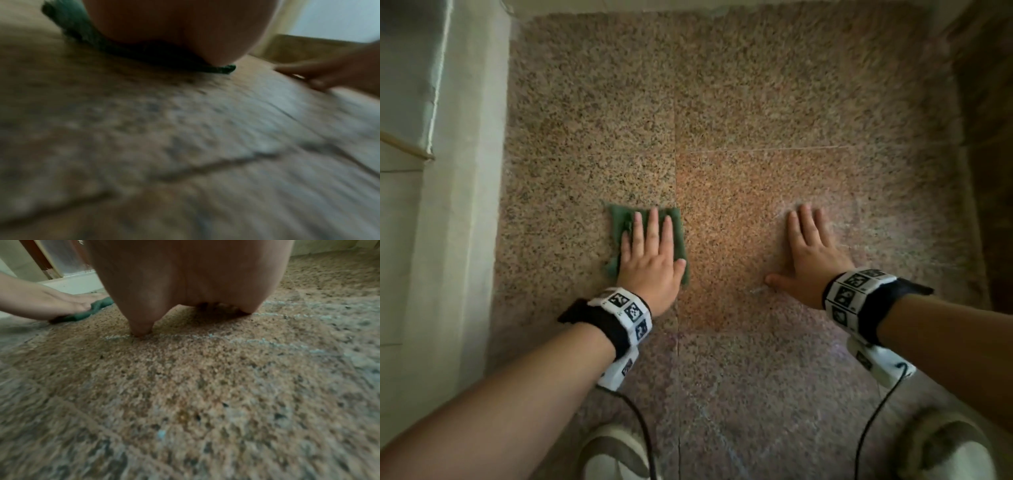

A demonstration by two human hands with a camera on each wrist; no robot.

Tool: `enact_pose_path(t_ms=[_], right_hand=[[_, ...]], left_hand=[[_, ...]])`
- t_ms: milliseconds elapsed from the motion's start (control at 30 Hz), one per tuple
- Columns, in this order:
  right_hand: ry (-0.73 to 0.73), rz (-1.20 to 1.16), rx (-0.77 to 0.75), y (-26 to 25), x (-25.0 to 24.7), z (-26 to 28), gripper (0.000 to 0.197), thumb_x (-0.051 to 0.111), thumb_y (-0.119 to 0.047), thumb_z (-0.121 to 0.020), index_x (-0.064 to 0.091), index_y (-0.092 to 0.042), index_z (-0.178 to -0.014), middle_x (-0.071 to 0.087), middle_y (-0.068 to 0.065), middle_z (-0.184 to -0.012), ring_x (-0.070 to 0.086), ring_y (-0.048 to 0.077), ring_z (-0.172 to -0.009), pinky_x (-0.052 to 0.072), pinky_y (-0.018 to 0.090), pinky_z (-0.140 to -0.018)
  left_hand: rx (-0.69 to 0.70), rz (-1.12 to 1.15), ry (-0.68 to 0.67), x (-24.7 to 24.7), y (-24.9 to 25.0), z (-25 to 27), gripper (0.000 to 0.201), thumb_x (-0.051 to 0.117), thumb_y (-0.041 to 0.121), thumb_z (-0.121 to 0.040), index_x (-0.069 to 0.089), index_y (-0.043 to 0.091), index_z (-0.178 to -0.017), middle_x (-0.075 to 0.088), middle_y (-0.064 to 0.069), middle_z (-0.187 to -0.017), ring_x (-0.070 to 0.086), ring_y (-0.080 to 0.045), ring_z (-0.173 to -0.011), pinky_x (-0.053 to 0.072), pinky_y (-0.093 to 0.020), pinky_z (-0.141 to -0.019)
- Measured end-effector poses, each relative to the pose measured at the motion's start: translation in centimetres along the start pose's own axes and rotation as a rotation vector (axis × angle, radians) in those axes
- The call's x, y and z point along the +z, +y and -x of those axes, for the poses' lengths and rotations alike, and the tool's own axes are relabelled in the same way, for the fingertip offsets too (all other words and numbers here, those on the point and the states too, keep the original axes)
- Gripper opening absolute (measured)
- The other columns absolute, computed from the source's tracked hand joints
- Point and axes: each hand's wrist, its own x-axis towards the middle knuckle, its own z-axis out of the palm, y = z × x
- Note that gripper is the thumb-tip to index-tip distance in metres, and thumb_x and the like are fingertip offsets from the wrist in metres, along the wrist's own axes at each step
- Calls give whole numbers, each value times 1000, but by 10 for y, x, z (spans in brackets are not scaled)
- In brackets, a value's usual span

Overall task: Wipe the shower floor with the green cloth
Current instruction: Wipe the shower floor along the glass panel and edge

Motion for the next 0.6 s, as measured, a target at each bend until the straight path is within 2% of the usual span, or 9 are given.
enact_pose_path(t_ms=[100,200,300,400,467,533,600], right_hand=[[-8,-11,-1,-1,-2,0,122,58,-70,-79,-22,-14,-152,-31,6,-157,-28,28,-144,1,44,-121],[1,-7,-3,0,-1,1,123,58,-71,-78,-22,-13,-152,-30,7,-158,-28,28,-144,0,44,-122],[-4,-22,-8,1,-2,2,123,58,-71,-78,-22,-14,-151,-31,6,-158,-28,28,-144,-1,43,-121],[3,-18,-15,1,-2,0,123,58,-71,-79,-23,-15,-151,-31,5,-158,-28,28,-144,0,43,-121],[-10,-19,-15,0,-2,2,122,58,-71,-79,-23,-15,-151,-31,5,-157,-28,28,-144,1,44,-121],[9,-27,-15,2,-1,1,123,58,-71,-78,-23,-15,-151,-31,5,-157,-29,28,-144,1,44,-122],[12,-35,-20,2,-1,1,123,58,-72,-78,-23,-15,-151,-31,5,-158,-29,28,-144,0,44,-122]], left_hand=[[249,-43,-109,13,54,26,78,23,48,-102,-28,12,-148,-41,-11,-152,-36,-35,-140,-12,-54,-118],[370,-79,-97,28,77,36,78,26,49,-102,-22,14,-151,-34,-7,-157,-31,-31,-144,-7,-51,-120],[320,-79,7,21,67,20,73,25,49,-101,-13,17,-154,-23,-5,-161,-21,-27,-148,-2,-48,-122],[126,-15,55,0,47,-21,72,23,48,-102,-15,16,-154,-24,-5,-161,-22,-27,-148,-7,-46,-121],[1,41,61,-14,34,-41,74,26,47,-101,-11,14,-155,-20,-8,-162,-19,-29,-149,-4,-48,-121],[-36,33,60,-18,28,-49,76,29,48,-100,-9,12,-156,-19,-10,-162,-18,-32,-148,-2,-51,-121],[-4,25,39,-18,35,-41,78,30,48,-100,-11,11,-155,-22,-12,-161,-20,-35,-148,-4,-53,-120]])
